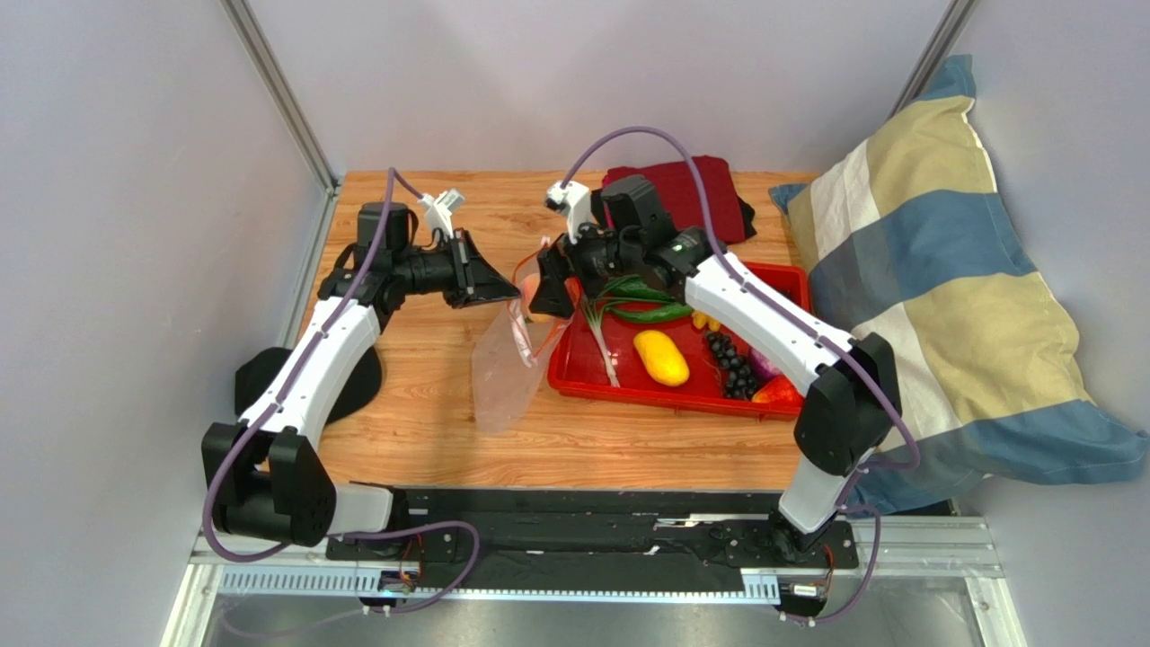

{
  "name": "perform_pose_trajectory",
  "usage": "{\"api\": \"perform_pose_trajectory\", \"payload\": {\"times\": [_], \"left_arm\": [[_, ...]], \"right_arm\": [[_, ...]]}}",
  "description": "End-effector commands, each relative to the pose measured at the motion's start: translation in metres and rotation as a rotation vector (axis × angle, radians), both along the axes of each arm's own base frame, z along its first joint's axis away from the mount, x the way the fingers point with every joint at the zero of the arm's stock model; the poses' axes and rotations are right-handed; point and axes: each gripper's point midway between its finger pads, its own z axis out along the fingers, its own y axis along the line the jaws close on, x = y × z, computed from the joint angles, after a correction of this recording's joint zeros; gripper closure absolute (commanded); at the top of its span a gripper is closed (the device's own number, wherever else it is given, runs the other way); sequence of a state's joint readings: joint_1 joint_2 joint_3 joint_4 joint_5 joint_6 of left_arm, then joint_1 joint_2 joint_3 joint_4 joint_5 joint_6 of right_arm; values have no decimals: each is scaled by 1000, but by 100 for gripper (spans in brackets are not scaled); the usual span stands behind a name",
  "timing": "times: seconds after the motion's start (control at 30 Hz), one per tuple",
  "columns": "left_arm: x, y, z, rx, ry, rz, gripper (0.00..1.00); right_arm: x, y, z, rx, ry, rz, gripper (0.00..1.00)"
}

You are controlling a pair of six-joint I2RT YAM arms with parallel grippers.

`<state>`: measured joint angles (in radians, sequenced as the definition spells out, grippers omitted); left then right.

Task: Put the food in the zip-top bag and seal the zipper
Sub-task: Place the fake fruit in the zipper food storage bag, then adjust the zipper food storage bag at the center of the board.

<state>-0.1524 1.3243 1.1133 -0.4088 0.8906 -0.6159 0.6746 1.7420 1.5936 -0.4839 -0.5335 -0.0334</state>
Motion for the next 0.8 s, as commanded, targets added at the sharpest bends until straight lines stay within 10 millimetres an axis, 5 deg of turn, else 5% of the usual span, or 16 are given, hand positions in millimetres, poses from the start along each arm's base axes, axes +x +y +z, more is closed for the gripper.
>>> {"api": "perform_pose_trajectory", "payload": {"times": [0.0, 0.27, 0.5, 0.7, 0.77], "left_arm": [[-2, -5, 18, -58, -117, -102, 100], [2, -9, 40, -98, -289, -151, 100], [3, -11, 41, -123, -293, -150, 100], [1, -10, 41, -123, -301, -147, 100], [0, -9, 40, -114, -302, -147, 100]], "right_arm": [[-7, -25, 62, 130, 3, 2, 0], [10, -66, 59, 177, 109, -109, 0], [15, -59, 33, 197, 252, -179, 8], [23, -45, 14, 220, 374, -178, 31], [21, -39, 18, 249, 409, -152, 53]]}}
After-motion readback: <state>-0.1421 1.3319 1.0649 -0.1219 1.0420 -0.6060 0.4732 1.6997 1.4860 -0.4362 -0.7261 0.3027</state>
